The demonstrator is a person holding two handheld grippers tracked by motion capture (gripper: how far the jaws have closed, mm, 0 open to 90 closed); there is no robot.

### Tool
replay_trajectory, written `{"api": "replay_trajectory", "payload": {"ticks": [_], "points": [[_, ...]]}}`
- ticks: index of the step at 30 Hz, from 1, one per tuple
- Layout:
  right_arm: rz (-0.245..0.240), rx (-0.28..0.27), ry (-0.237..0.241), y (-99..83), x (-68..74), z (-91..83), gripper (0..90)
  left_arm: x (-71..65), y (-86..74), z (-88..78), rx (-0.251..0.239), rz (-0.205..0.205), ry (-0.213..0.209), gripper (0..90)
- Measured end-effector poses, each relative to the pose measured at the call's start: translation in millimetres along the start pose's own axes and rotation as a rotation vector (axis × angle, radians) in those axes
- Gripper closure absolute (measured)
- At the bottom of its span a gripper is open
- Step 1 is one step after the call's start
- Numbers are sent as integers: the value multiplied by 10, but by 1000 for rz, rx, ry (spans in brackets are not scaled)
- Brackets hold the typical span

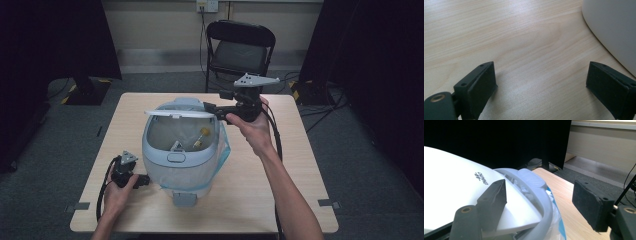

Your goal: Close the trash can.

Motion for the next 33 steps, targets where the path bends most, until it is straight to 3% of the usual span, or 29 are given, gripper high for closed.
{"api": "replay_trajectory", "payload": {"ticks": [10,25,33], "points": [[-20,12,28,-15,112,-1,271,-1,0,1,0,0,-1,84],[-53,46,91,-33,388,183,271,-1,0,0,0,0,0,84],[-60,51,118,-34,462,238,268,1,0,-1,1,3,0,84]]}}
Point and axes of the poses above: each handheld gripper's, and its own axes: z roughly forward along the jaws, y roughly out of its top, x roughly to its left, the point moved 2 cm from there along z, roughly forward along the jaws, and after that the axes turned 12 degrees about y, right-handed, at the moved point
